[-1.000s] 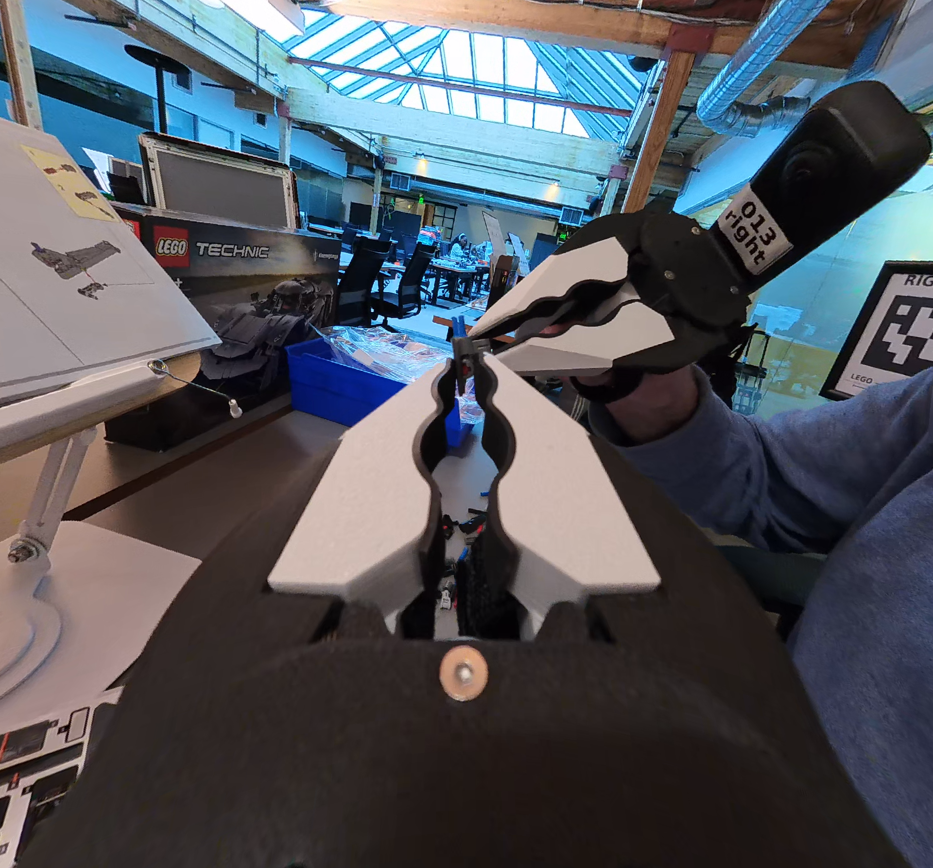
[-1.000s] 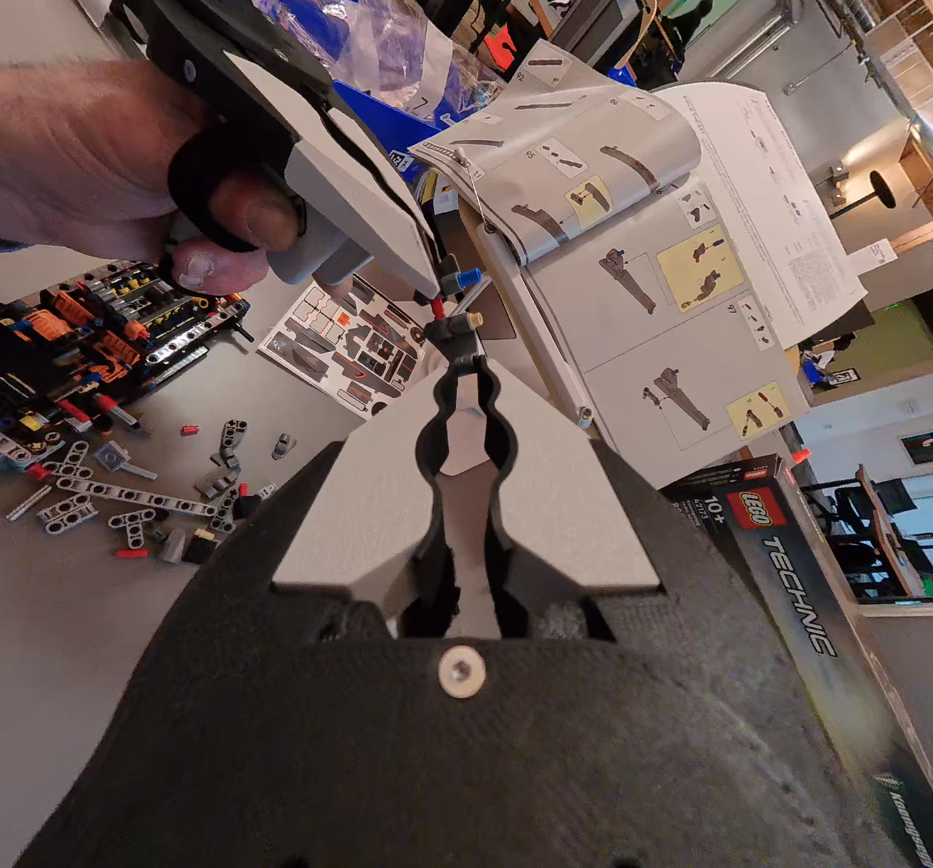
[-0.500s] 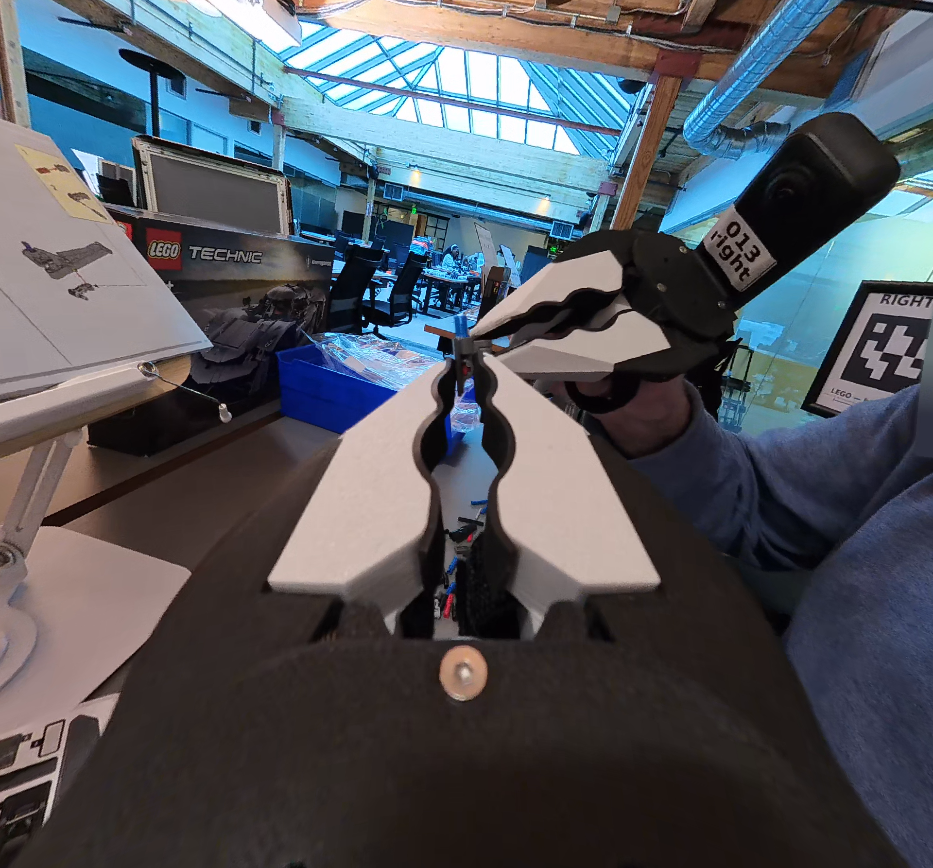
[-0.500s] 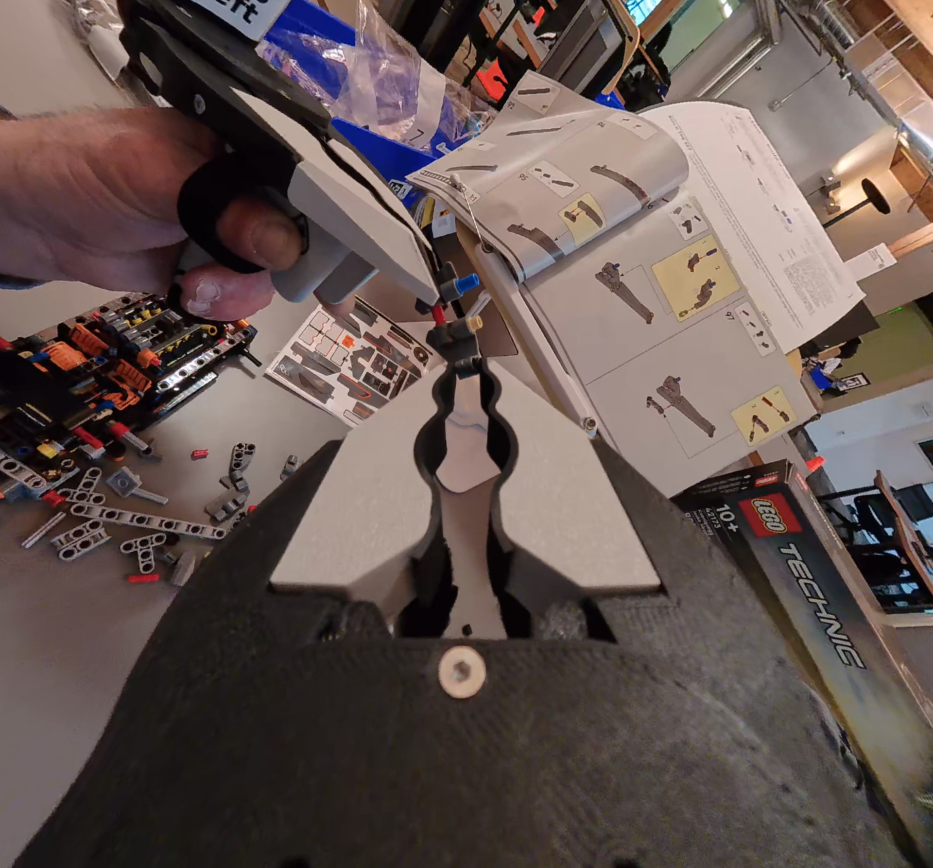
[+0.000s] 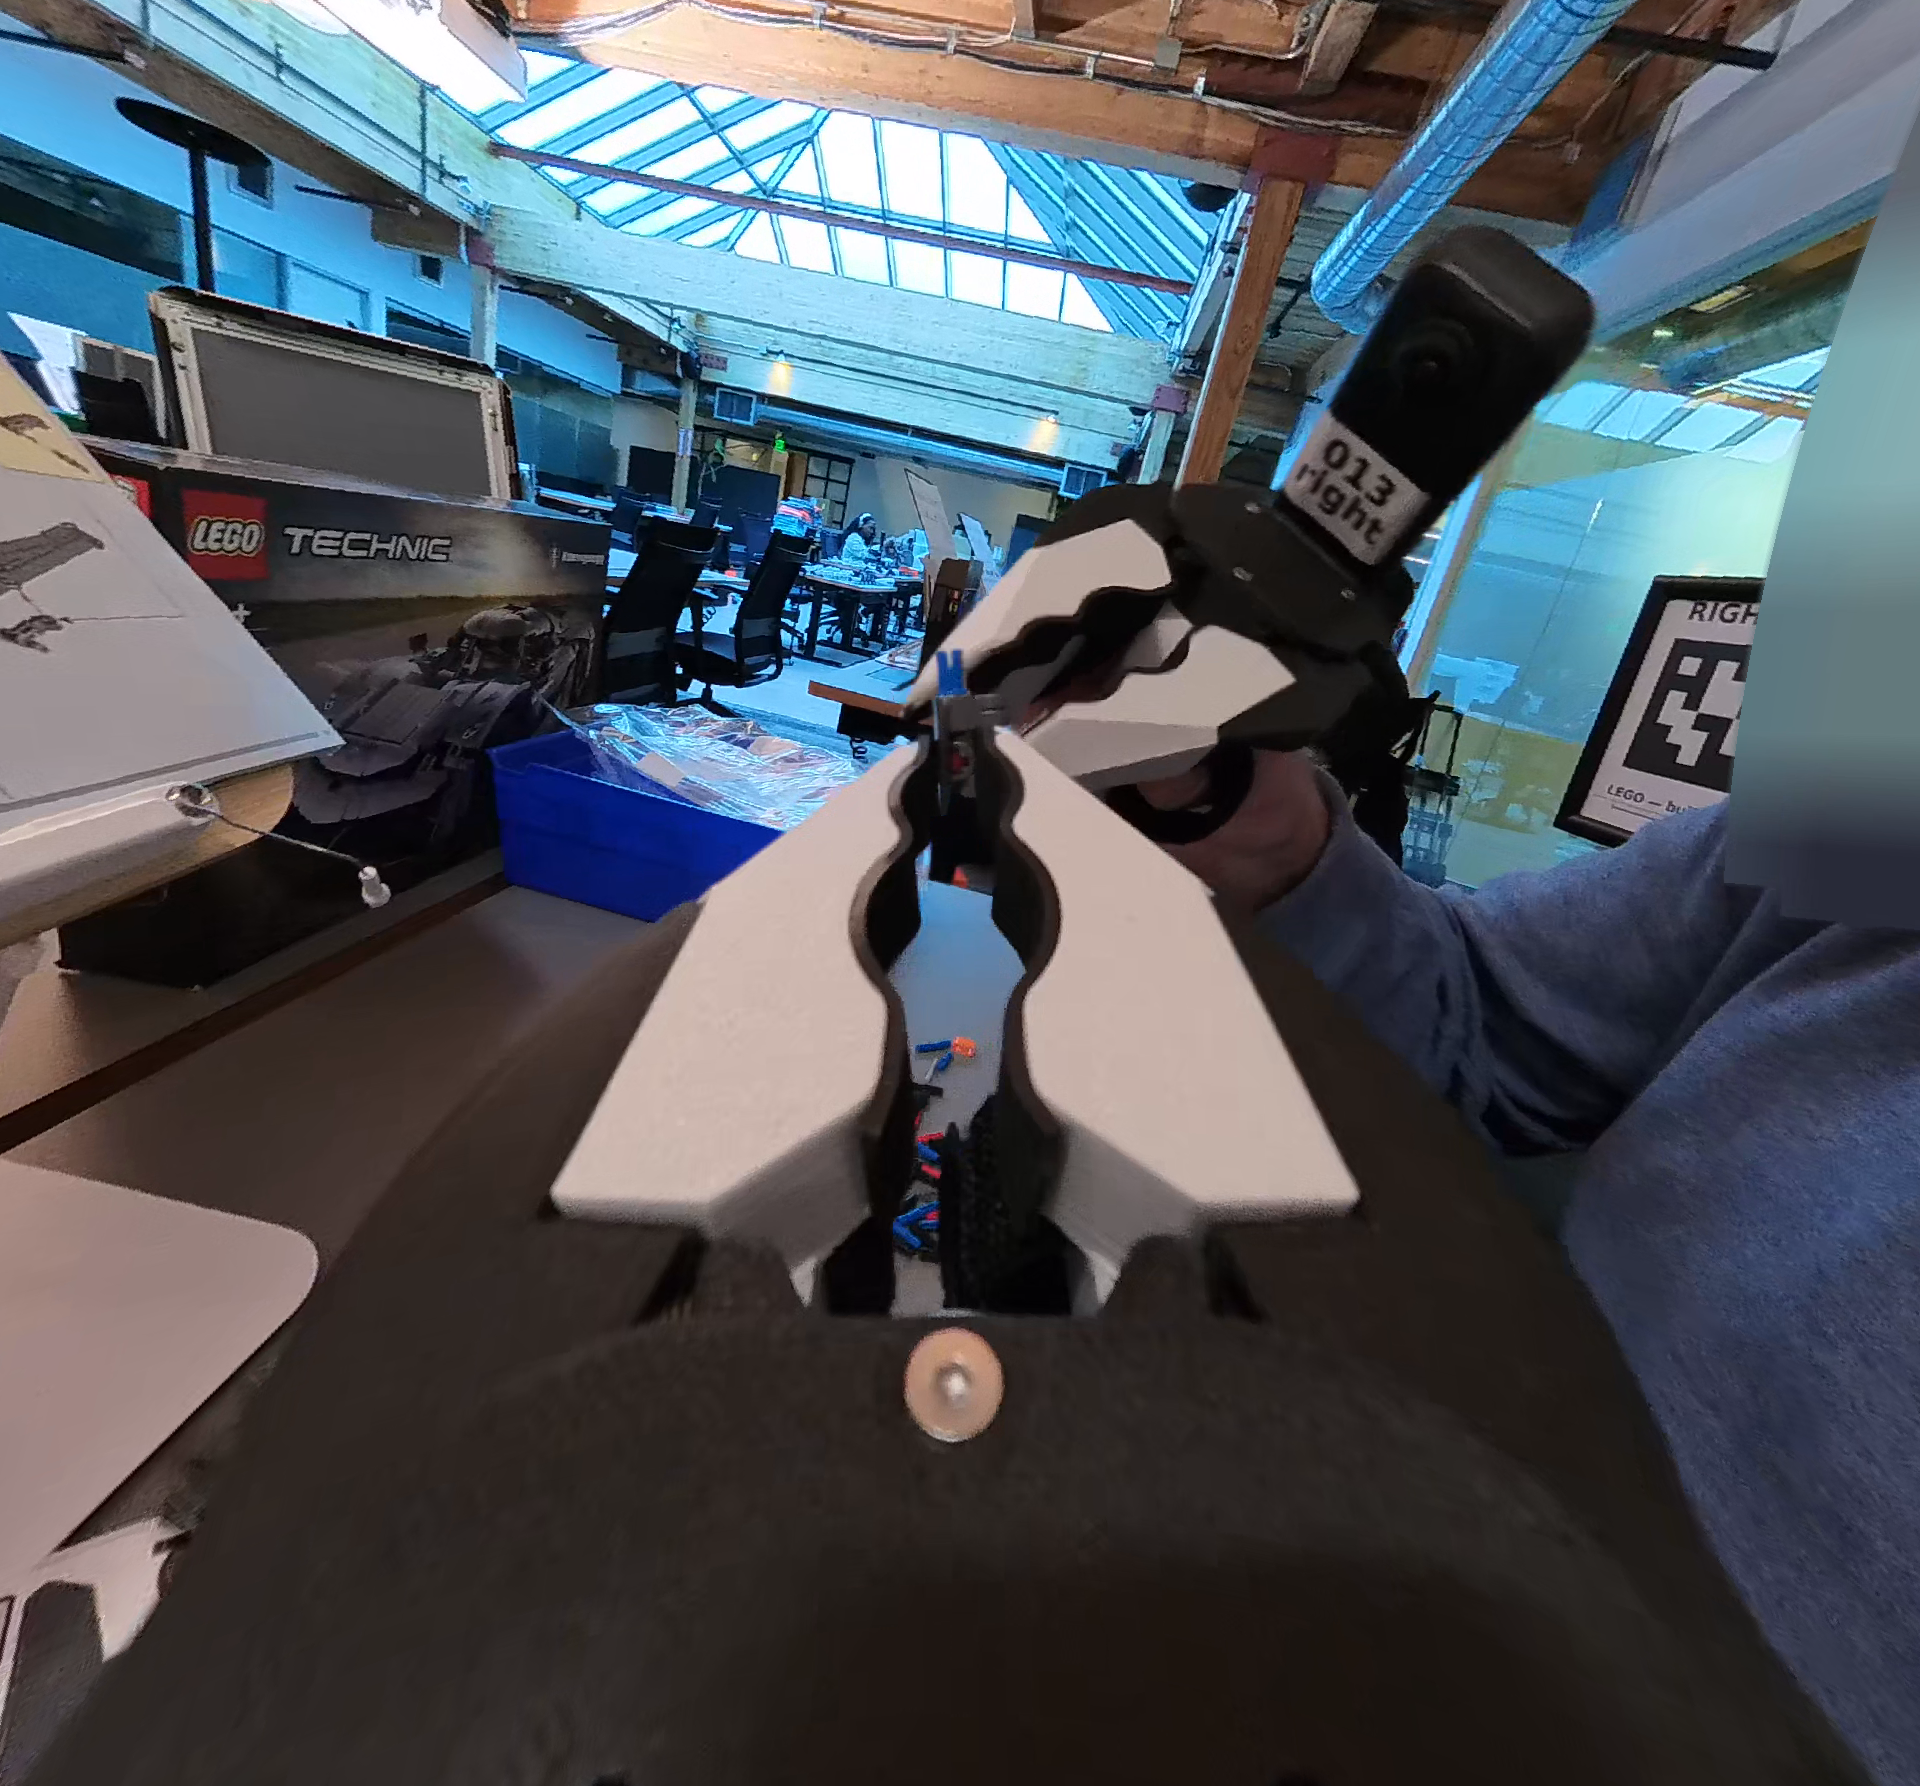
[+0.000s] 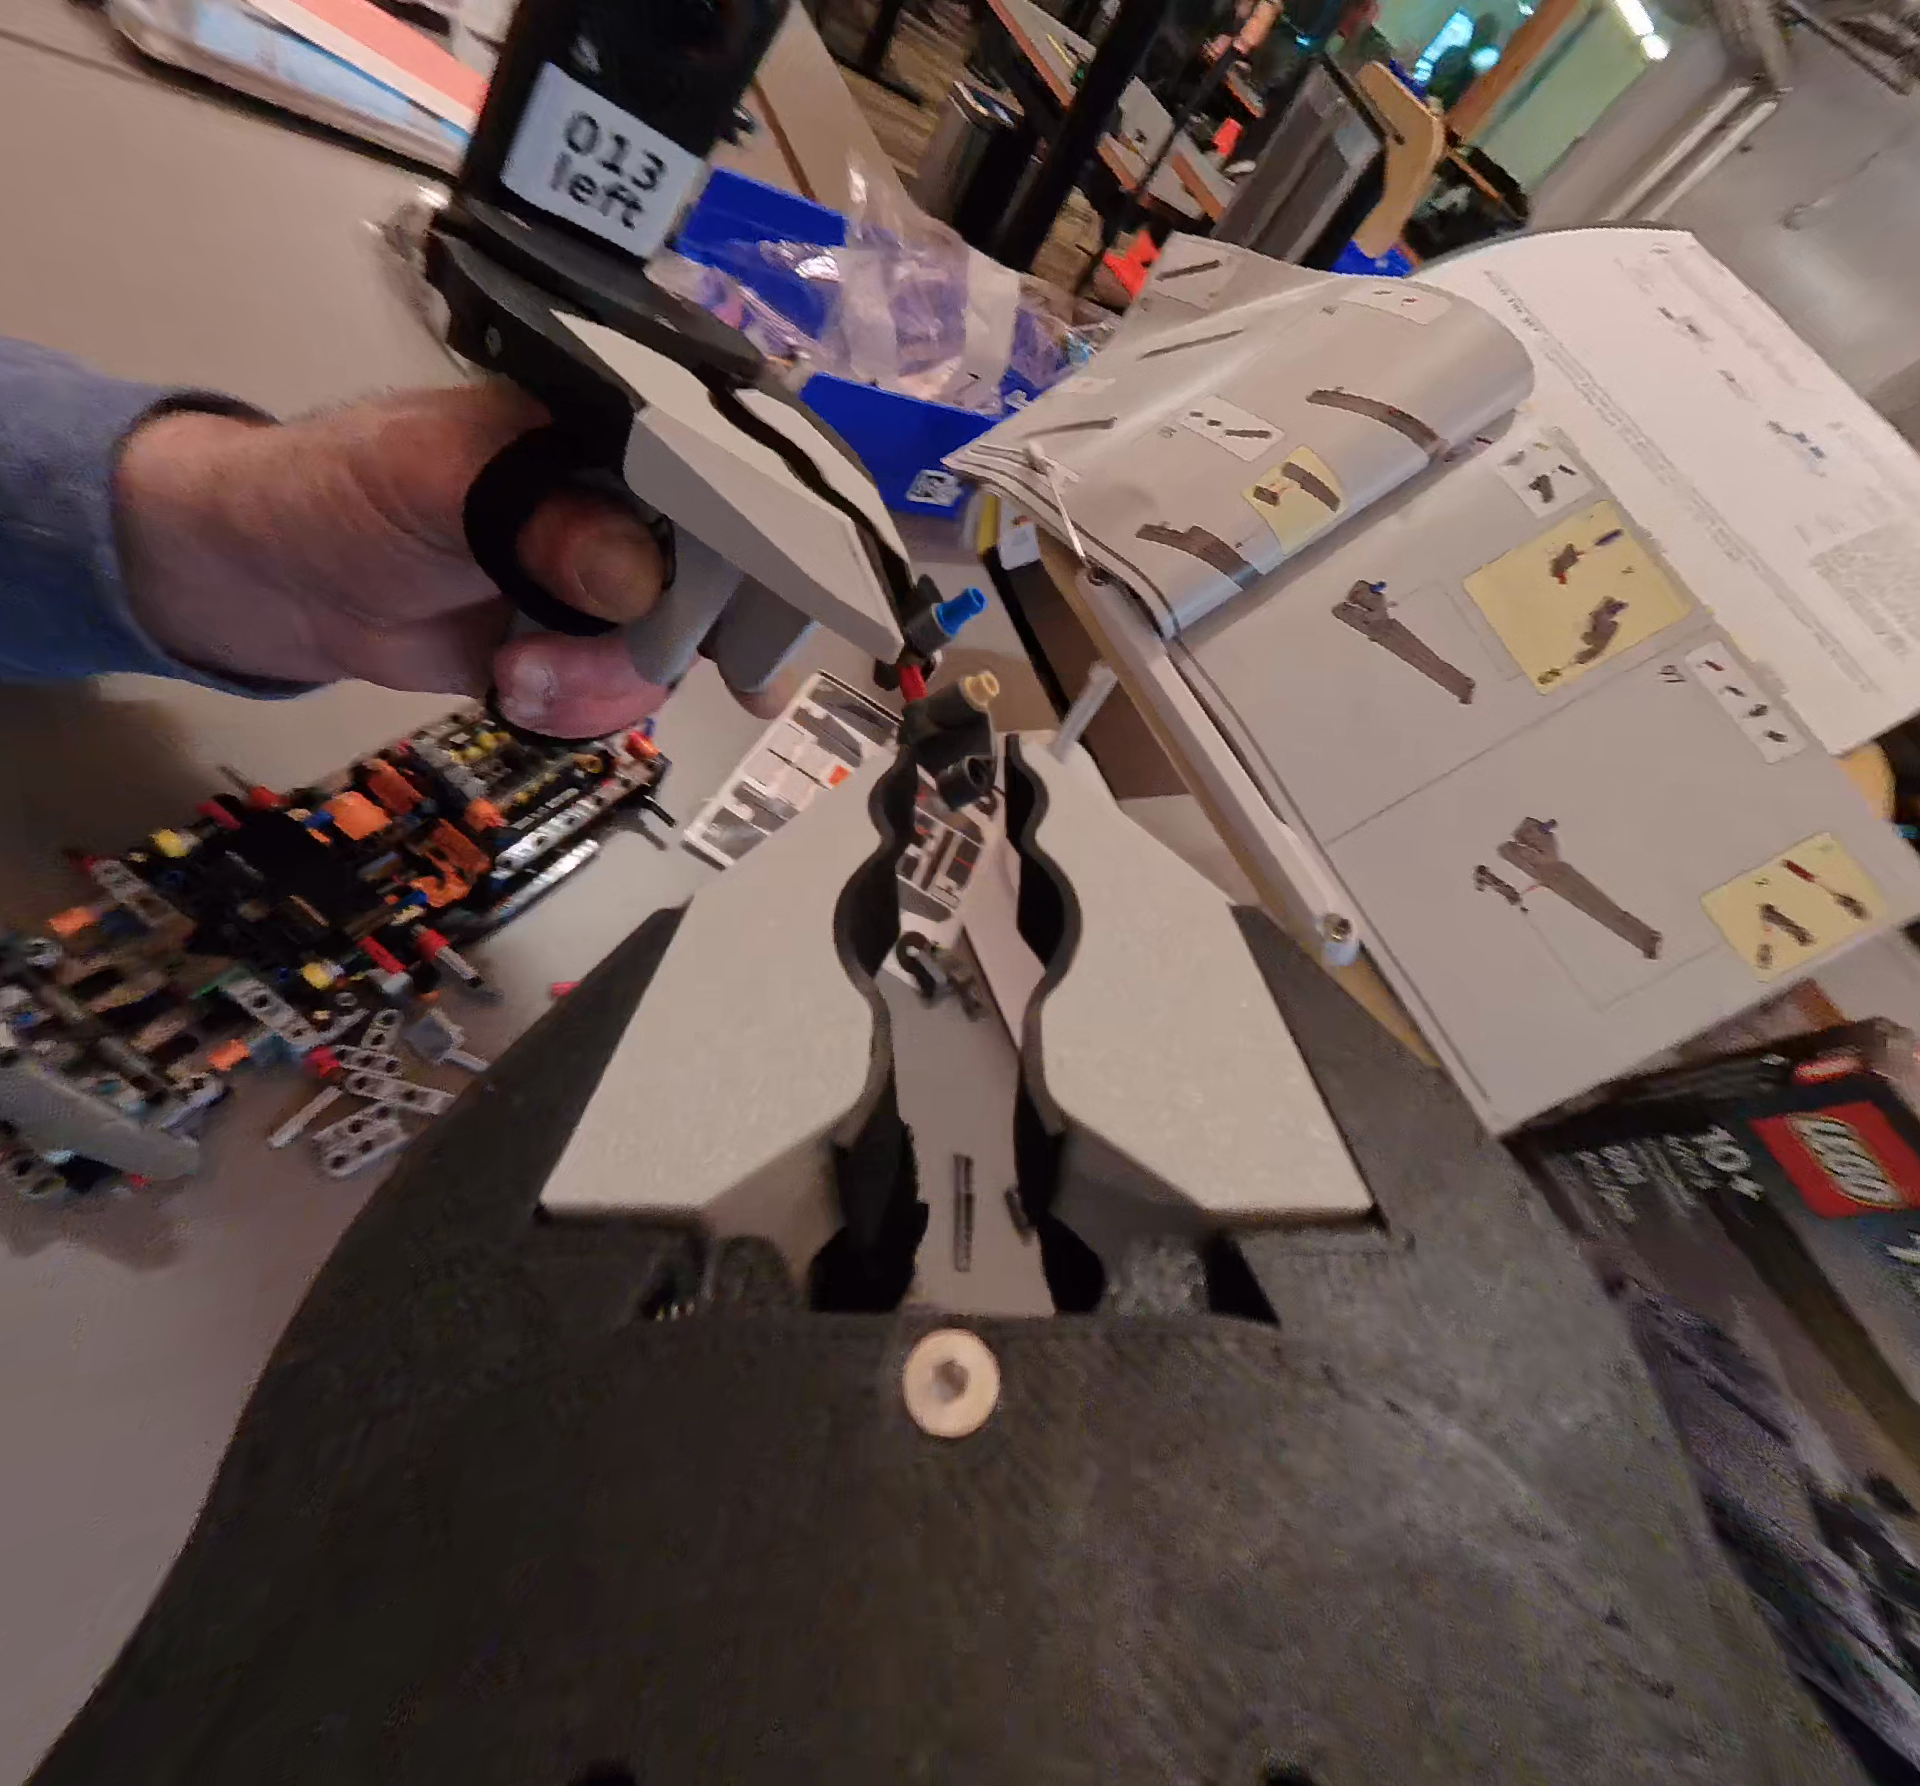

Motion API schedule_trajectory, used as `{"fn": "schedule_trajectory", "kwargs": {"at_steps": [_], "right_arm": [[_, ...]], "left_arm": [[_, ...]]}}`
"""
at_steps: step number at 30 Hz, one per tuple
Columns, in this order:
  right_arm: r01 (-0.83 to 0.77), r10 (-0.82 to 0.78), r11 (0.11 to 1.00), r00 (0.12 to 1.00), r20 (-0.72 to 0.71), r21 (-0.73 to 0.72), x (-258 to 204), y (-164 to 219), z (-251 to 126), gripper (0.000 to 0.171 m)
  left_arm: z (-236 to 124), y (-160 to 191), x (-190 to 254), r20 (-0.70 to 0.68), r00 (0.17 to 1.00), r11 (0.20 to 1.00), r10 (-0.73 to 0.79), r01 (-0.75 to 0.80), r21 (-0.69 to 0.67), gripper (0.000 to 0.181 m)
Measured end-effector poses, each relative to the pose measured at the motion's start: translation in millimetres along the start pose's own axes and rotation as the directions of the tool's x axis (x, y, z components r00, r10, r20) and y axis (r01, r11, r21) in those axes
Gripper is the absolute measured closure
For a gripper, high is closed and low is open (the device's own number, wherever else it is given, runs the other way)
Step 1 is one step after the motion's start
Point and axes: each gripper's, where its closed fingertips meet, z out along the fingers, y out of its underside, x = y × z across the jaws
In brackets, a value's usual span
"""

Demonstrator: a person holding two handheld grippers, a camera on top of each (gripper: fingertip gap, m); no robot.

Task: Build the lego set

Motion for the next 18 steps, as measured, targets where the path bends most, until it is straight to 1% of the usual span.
{"fn": "schedule_trajectory", "kwargs": {"at_steps": [3, 7, 18], "right_arm": [[-0.053, 0.051, 0.998, 0.997, 0.063, 0.033, -2.3, -2.7, -1.7, 0.161], [-0.093, 0.085, 0.994, 0.989, 0.117, 0.062, -5.2, -6.0, -3.9, 0.161], [-0.161, 0.144, 0.984, 0.973, 0.179, 0.082, -8.5, -10.4, -7.7, 0.163]], "left_arm": [[0.0, -1.6, 3.2, -0.024, 1.000, 1.000, -0.005, 0.005, 0.009, 0.176], [-0.4, -3.2, 6.8, -0.051, 0.999, 1.000, -0.010, 0.011, 0.016, 0.176], [0.3, -3.5, 11.4, -0.072, 0.997, 1.000, 0.019, -0.017, 0.026, 0.176]]}}
